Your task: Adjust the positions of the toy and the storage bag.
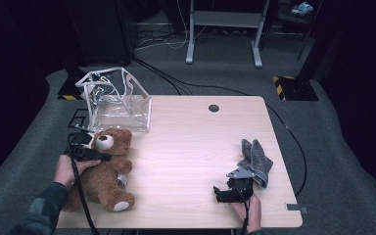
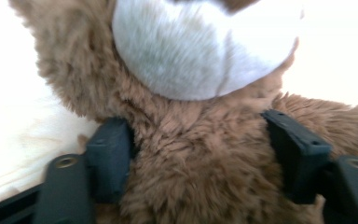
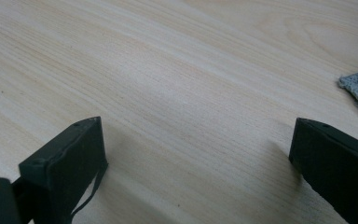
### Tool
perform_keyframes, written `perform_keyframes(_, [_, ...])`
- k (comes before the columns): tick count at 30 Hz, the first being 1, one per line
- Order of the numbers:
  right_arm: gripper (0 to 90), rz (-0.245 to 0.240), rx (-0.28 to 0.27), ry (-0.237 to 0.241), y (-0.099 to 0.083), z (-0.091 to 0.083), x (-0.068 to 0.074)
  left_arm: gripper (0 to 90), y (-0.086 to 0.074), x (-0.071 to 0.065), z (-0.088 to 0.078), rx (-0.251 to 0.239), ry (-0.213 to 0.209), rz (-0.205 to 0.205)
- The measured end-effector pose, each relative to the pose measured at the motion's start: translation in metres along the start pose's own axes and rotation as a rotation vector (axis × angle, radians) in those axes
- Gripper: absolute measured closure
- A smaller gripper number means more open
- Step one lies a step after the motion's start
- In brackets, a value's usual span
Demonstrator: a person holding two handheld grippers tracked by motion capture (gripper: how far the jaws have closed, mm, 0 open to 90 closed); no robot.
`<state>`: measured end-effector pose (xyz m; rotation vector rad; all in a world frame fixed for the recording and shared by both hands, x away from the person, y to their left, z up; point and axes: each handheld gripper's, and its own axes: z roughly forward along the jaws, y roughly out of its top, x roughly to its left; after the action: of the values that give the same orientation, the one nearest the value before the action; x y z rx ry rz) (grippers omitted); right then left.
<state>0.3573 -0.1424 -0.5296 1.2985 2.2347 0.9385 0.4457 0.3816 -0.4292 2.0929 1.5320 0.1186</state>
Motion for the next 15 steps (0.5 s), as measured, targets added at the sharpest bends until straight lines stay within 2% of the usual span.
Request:
perform_keyframes(2, [2.7,0.001,-0.001,-0.002,0.0,0.0,0.0,23.7,0.004,-0.004,-0.011,-0.039,0.012,0.003])
perform_keyframes(3, [2.7,0.001,-0.001,-0.003,0.0,0.0,0.0,22.3,0.006,-0.009,-0.017,-0.075,0.021,-0.018])
perform_keyframes(5, [2.7,-0.011,0.001,-0.005,0.0,0.0,0.0,21.0,0.016,-0.016,-0.032,-0.114,0.034,0.016])
perform_keyframes(8, [2.7,-0.01,-0.001,-0.004,0.0,0.0,0.0,17.9,0.034,-0.026,-0.043,-0.141,0.037,0.049])
perform_keyframes(9, [2.7,0.002,-0.004,-0.003,0.0,0.0,0.0,17.5,0.041,-0.03,-0.045,-0.157,0.046,0.06])
perform_keyframes(11, [2.8,-0.01,-0.002,0.0,-0.001,0.0,-0.001,17.2,0.057,-0.037,-0.046,-0.19,0.05,0.083])
perform_keyframes(13, [2.9,-0.009,-0.002,0.0,-0.001,0.0,-0.001,17.1,0.074,-0.043,-0.046,-0.208,0.056,0.093])
perform_keyframes(14, [2.9,-0.01,-0.003,-0.002,-0.001,0.0,-0.001,17.3,0.085,-0.048,-0.044,-0.227,0.064,0.085])
perform_keyframes(15, [2.9,-0.006,-0.001,-0.002,-0.001,0.0,0.0,17.2,0.091,-0.049,-0.044,-0.229,0.067,0.101])
